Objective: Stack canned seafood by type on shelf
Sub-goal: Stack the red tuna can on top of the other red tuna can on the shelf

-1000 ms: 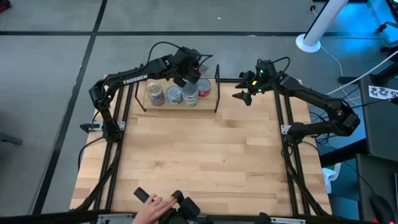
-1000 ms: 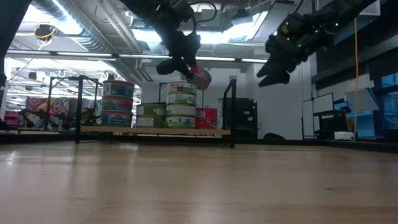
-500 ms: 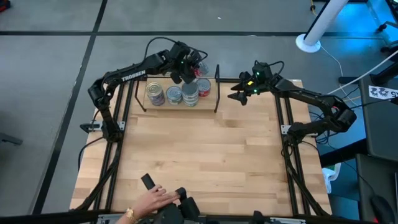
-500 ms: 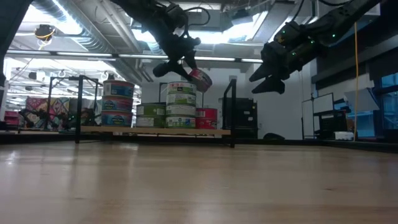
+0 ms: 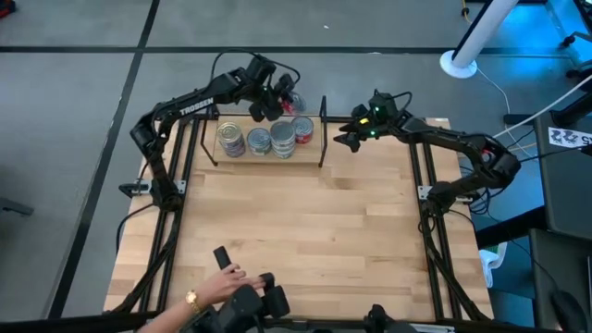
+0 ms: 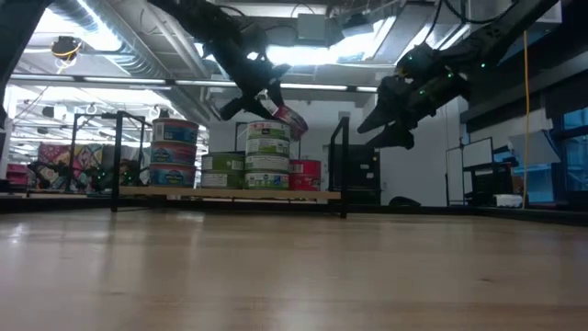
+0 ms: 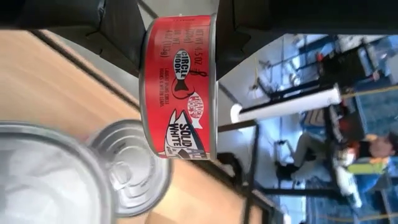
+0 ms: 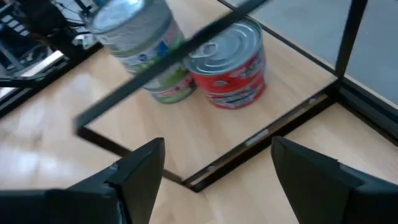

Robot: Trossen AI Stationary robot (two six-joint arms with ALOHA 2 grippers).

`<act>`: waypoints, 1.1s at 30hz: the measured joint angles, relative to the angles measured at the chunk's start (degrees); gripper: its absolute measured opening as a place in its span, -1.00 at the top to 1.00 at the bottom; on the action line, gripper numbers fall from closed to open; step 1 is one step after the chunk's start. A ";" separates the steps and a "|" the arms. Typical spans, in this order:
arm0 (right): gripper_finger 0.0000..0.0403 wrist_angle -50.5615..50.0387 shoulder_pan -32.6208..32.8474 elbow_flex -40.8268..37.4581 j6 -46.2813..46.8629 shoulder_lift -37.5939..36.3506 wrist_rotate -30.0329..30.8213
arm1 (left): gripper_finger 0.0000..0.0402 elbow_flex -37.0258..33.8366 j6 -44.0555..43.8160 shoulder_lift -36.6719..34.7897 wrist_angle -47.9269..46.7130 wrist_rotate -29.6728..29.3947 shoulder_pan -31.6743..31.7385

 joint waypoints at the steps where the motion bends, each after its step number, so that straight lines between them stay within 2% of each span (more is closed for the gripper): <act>1: -0.46 0.56 0.00 0.00 0.02 0.66 0.23 | 0.25 0.00 0.41 0.43 -0.35 0.88 0.39; 8: -0.46 4.92 0.02 -0.02 -2.14 4.61 0.45 | 0.24 0.00 5.65 4.36 0.12 2.48 0.57; 13: -0.46 5.68 0.00 -0.02 -3.65 7.05 5.17 | 0.24 0.00 9.55 6.09 0.64 2.71 0.55; 20: -0.46 10.13 0.02 -0.02 -3.87 9.89 8.21 | 0.24 0.00 12.53 6.28 0.63 3.07 0.44; 28: -0.46 12.05 0.02 -0.02 -3.93 10.88 9.81 | 0.24 0.00 14.94 6.36 0.43 8.64 0.27; 33: -0.46 12.11 0.02 -0.02 -4.41 10.88 9.85 | 0.24 0.00 15.50 6.36 0.27 8.95 -0.06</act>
